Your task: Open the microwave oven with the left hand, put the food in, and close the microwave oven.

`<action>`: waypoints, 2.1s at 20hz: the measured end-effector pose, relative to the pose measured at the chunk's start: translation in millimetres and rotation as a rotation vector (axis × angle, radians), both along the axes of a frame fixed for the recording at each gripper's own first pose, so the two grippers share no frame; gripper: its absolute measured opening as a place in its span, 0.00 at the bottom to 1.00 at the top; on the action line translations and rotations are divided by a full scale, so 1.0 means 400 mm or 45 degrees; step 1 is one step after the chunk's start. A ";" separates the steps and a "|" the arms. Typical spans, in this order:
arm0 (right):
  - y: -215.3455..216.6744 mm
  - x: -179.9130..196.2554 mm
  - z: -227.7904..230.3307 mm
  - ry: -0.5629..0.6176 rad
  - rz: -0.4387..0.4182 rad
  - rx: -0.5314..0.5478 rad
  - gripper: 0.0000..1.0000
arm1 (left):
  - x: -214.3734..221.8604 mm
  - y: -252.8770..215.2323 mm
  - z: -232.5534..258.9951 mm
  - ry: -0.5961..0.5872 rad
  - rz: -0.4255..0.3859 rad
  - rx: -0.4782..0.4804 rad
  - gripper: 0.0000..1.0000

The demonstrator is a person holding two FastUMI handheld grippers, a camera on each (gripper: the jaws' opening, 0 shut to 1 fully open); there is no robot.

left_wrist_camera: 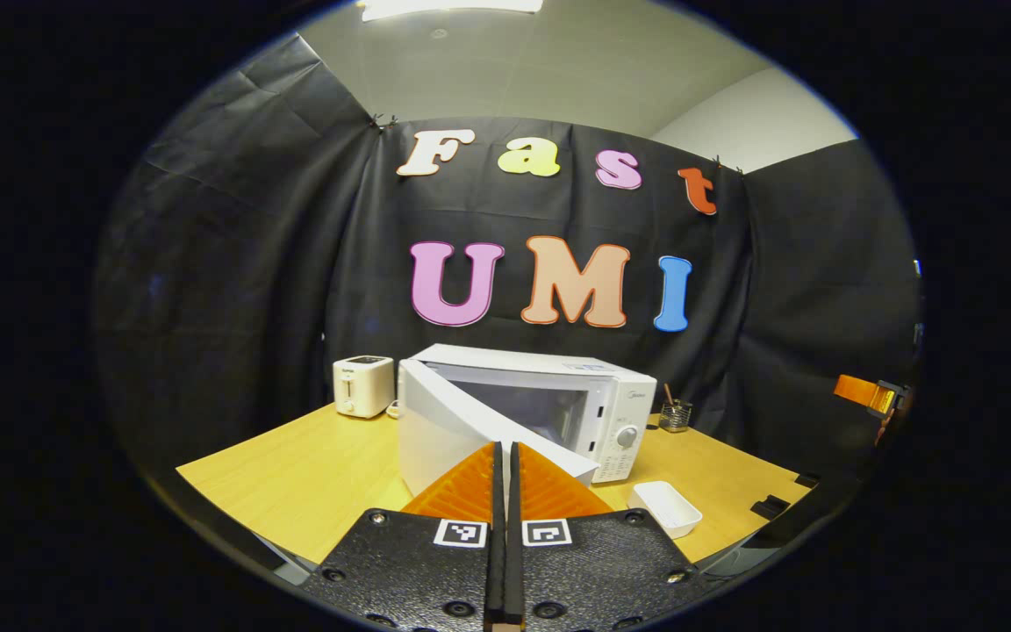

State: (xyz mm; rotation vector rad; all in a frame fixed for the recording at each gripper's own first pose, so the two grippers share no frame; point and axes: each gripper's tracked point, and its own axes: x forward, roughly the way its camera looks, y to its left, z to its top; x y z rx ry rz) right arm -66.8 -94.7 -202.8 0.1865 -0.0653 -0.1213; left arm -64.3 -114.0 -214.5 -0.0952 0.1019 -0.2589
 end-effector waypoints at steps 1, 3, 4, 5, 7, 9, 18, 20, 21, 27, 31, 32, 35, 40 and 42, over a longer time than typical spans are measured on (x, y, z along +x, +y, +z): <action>0.006 0.004 -0.004 0.003 0.009 0.000 0.92 | 0.003 -0.021 -0.002 0.000 -0.016 0.001 0.00; 0.018 0.014 -0.006 0.007 0.023 -0.003 0.92 | 0.026 -0.066 -0.008 0.008 -0.041 0.009 0.00; 0.024 0.020 -0.009 0.010 0.027 -0.012 0.92 | 0.037 -0.083 -0.015 0.014 -0.046 0.016 0.01; 0.024 0.023 -0.014 0.014 0.024 -0.023 0.92 | 0.048 -0.099 -0.019 0.014 -0.052 0.027 0.01; 0.025 0.030 -0.020 0.025 0.015 -0.034 0.92 | 0.076 -0.133 -0.030 0.023 -0.069 0.047 0.01; 0.037 0.038 -0.028 0.039 0.031 -0.034 0.92 | 0.104 -0.165 -0.040 0.035 -0.082 0.045 0.01; 0.032 0.063 -0.047 0.063 0.032 -0.033 0.92 | 0.256 -0.263 -0.067 0.059 -0.092 0.044 0.01; 0.035 0.064 -0.048 0.062 0.042 -0.025 0.92 | 0.296 -0.282 -0.083 0.072 -0.088 0.061 0.01; 0.036 0.066 -0.048 0.063 0.047 -0.022 0.92 | 0.315 -0.289 -0.088 0.078 -0.083 0.075 0.01; 0.066 0.063 -0.041 0.045 0.101 -0.014 0.92 | 0.413 -0.322 -0.098 0.060 -0.051 0.106 0.01; 0.094 0.062 -0.026 0.030 0.143 -0.017 0.92 | 0.451 -0.340 -0.109 0.065 -0.046 0.141 0.01; 0.103 0.062 -0.022 0.026 0.159 -0.014 0.92 | 0.460 -0.346 -0.113 0.071 -0.044 0.151 0.01; 0.114 0.058 -0.018 0.017 0.178 -0.016 0.92 | 0.481 -0.356 -0.123 0.080 -0.040 0.154 0.01; 0.137 0.043 0.018 -0.050 0.215 -0.034 0.92 | 0.507 -0.359 -0.141 0.100 -0.019 0.177 0.01; 0.146 0.036 0.023 -0.065 0.233 -0.031 0.98 | 0.508 -0.368 -0.120 0.069 -0.028 0.165 0.01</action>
